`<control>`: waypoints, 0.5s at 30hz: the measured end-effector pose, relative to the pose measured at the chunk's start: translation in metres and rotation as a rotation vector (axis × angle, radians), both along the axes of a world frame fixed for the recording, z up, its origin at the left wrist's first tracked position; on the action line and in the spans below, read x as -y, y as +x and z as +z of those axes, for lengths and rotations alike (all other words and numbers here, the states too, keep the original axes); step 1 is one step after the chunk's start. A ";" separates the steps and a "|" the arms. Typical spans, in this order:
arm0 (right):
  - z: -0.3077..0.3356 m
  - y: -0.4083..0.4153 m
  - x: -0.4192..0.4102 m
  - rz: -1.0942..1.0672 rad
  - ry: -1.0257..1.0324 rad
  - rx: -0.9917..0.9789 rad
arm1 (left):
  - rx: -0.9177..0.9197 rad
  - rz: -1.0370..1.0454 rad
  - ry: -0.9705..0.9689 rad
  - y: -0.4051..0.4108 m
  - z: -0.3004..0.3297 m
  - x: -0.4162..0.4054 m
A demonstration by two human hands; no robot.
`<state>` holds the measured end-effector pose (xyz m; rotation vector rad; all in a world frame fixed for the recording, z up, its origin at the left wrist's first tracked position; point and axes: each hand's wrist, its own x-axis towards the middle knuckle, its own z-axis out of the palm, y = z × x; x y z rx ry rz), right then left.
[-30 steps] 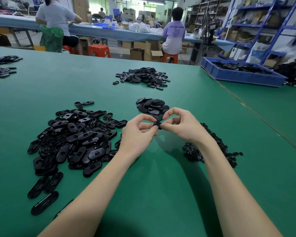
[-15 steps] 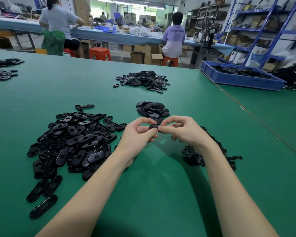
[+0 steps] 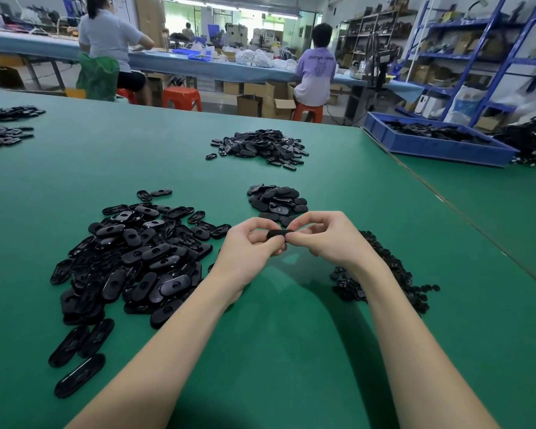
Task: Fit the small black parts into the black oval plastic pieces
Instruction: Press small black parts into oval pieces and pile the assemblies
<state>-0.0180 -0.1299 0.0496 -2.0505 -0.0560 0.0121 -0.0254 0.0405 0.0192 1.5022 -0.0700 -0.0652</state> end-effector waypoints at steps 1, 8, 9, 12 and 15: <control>-0.001 0.000 -0.001 -0.001 0.002 0.003 | -0.002 0.009 0.003 0.000 0.000 0.000; -0.006 0.004 -0.004 -0.044 -0.073 0.000 | -0.017 0.064 0.049 0.000 -0.003 0.002; -0.007 0.004 -0.004 -0.049 -0.074 0.001 | -0.015 0.071 0.054 0.000 -0.004 0.002; -0.008 0.003 -0.004 -0.048 -0.071 0.004 | -0.014 0.084 0.073 0.001 -0.006 0.004; -0.010 0.003 -0.006 -0.046 -0.090 0.012 | -0.018 0.101 0.071 0.001 -0.009 0.006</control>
